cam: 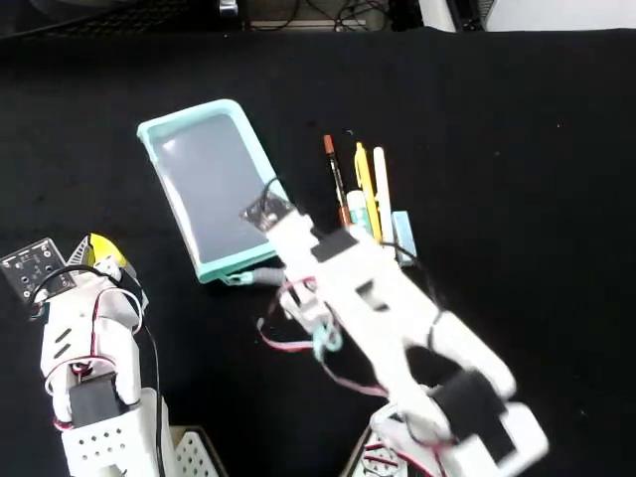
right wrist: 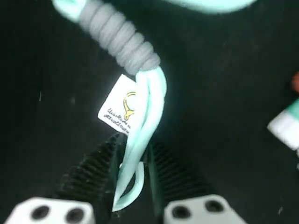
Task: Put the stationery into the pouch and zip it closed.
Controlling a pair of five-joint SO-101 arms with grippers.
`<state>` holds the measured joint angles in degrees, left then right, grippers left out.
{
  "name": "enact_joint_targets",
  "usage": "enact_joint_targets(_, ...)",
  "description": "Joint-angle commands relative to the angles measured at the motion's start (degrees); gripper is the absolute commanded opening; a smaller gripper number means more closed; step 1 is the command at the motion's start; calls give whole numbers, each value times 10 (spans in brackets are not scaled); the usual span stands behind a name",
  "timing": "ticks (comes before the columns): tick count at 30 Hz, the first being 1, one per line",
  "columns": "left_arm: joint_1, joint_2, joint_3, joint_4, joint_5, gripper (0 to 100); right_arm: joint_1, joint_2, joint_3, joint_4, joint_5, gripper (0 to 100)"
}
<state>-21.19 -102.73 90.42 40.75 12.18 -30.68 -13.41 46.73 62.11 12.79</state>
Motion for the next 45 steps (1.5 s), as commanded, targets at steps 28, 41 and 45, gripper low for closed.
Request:
enact_joint_targets(28, -4, -6, -19, -3, 0, 33, -96, -131, 31, -93, 90, 191)
enact_joint_targets(41, -4, -6, -19, -3, 0, 33, -127, 104, -142, -69, 85, 188)
enact_joint_targets(45, -4, -6, -19, -3, 0, 33, -160, 108, -149, -75, 85, 188)
